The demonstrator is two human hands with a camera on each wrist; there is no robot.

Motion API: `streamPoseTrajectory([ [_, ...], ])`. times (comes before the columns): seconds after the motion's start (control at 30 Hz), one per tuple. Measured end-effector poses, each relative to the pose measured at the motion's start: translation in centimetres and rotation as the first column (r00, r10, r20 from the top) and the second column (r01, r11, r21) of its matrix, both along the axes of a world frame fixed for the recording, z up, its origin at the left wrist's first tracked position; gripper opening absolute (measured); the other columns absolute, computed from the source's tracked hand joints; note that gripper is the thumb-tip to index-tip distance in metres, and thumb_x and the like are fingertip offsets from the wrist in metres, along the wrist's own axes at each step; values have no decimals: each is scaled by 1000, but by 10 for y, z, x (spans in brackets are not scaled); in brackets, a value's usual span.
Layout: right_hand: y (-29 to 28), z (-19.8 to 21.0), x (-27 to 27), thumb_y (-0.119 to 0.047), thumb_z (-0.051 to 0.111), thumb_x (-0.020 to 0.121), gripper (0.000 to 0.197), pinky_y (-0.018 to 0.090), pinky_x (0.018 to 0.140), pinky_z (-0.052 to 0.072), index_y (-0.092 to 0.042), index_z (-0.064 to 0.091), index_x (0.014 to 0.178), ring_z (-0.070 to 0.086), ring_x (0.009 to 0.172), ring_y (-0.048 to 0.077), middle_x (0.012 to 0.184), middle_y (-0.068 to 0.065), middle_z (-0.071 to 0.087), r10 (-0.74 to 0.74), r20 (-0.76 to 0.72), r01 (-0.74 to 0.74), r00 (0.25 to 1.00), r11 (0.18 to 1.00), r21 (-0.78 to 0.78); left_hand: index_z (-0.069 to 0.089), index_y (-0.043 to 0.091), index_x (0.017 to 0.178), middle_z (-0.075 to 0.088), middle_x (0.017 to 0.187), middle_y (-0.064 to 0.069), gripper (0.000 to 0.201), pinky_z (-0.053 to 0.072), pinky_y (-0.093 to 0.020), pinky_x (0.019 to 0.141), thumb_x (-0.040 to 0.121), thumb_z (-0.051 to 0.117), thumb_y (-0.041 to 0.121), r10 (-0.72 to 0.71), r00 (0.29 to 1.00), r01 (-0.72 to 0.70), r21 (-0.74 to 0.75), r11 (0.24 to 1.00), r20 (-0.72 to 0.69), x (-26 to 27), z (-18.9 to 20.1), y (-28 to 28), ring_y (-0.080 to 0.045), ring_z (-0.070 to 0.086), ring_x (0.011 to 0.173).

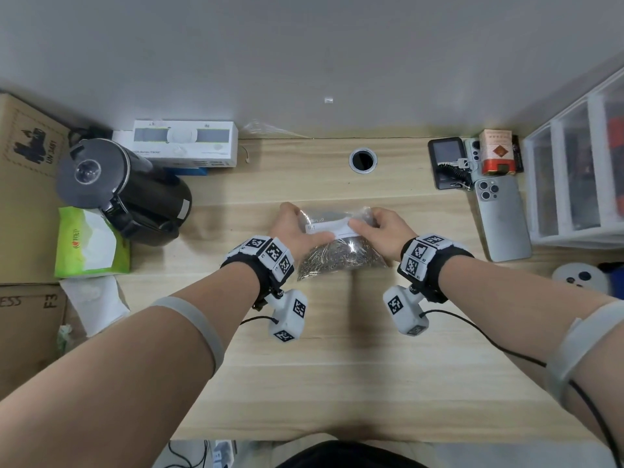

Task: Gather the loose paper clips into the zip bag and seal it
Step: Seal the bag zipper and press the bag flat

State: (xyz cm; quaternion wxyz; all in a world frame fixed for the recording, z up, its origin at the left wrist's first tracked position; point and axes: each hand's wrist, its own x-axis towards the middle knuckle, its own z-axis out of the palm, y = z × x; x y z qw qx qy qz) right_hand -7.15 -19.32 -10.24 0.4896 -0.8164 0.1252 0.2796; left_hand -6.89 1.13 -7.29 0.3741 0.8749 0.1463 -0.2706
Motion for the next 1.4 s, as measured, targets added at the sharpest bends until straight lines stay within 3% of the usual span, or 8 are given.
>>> streamPoseTrajectory([
  [0.2,10,-12,0,-47,51,93,43,32,70,44,-14,47,121,58,75,16,98,4,66,-52,79,56,995,997,-48,37,11,110,54,109,-7,64,48,-34,77,78,81,44,79,997,-79,-19,997,-15,-1,-15,-11,-26,60,98],
  [0.43,15,-9,-3,-47,45,93,57,37,104,39,-9,43,135,47,123,25,131,9,50,121,222,-42,968,943,-330,27,3,148,35,141,-14,92,35,-42,107,78,64,49,-134,963,90,193,977,232,-9,-14,-7,-31,37,129],
  [0.67,24,19,-2,-38,55,78,56,37,96,43,-14,50,128,49,110,21,120,2,51,162,519,24,839,943,-333,53,9,107,53,104,-7,42,43,-40,87,73,61,33,-192,861,67,269,961,471,-8,-2,-8,-29,49,98],
  [0.8,33,36,11,-25,59,81,37,36,78,53,-26,58,117,57,79,13,99,-7,59,-142,428,132,893,990,52,55,16,79,55,63,3,21,48,-34,61,74,54,37,90,943,-97,4,995,321,0,9,-10,-24,54,64],
  [0.87,33,39,17,-28,58,80,34,35,82,50,-27,62,114,54,85,11,100,-9,59,-93,472,117,877,993,-22,57,16,80,53,64,4,19,48,-34,62,75,57,34,181,932,-178,-40,983,313,2,8,-7,-23,54,65],
  [1.1,9,27,20,-70,71,49,114,44,113,29,-27,32,147,32,136,18,147,-3,39,618,209,-526,758,768,-365,42,13,138,42,130,-3,101,36,-34,106,52,71,59,-357,894,291,254,922,271,-11,-1,9,-23,39,122],
  [1.27,-4,21,25,-49,91,42,130,38,112,32,-24,24,150,35,135,20,149,0,39,672,40,-594,739,679,-431,26,11,148,38,143,-5,134,32,-39,115,41,90,58,-382,914,343,243,907,136,-12,-12,19,-25,34,135],
  [1.4,3,17,26,-35,95,45,115,36,100,42,-22,33,141,49,119,22,133,3,51,585,25,-537,810,760,-367,32,12,142,48,134,-5,124,39,-37,108,42,92,53,-324,941,289,269,919,95,-10,-15,8,-25,43,126],
])
